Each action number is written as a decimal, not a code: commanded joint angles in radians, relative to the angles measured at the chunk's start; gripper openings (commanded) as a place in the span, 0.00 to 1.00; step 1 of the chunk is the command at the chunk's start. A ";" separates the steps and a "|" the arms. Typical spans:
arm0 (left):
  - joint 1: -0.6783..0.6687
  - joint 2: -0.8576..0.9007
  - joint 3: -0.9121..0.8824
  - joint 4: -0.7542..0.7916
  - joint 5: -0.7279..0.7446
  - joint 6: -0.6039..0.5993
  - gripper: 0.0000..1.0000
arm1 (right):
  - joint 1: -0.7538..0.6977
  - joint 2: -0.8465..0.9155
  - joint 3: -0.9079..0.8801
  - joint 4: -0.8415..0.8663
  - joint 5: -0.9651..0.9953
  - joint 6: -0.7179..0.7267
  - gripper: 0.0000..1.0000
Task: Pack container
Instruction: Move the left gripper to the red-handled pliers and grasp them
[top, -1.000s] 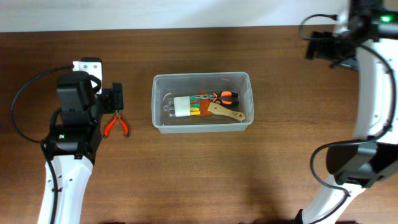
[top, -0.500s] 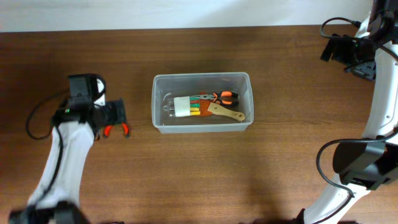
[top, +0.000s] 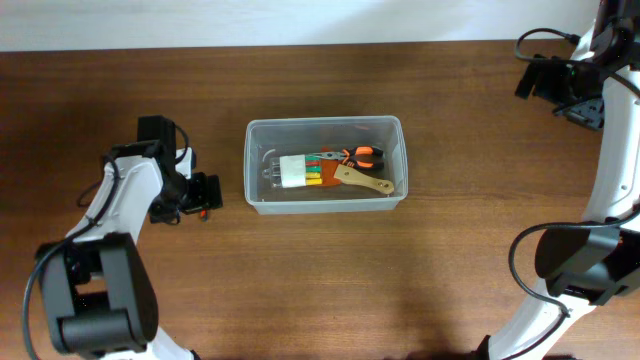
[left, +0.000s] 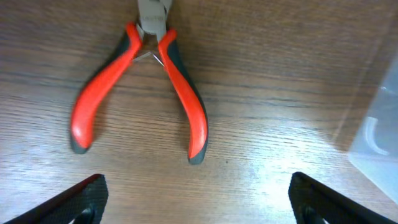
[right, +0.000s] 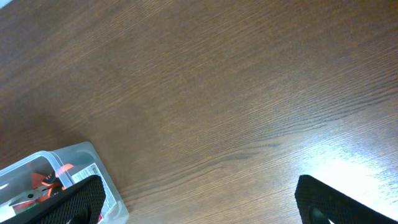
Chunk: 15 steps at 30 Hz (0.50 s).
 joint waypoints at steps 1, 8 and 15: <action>-0.001 0.042 0.014 0.023 0.037 -0.031 0.84 | -0.002 0.018 -0.008 0.000 -0.006 0.005 0.98; -0.001 0.081 0.014 0.047 0.017 -0.056 0.80 | -0.002 0.018 -0.008 0.000 -0.005 0.005 0.98; -0.001 0.135 0.014 0.084 0.010 -0.056 0.76 | -0.002 0.018 -0.008 0.000 -0.006 0.005 0.98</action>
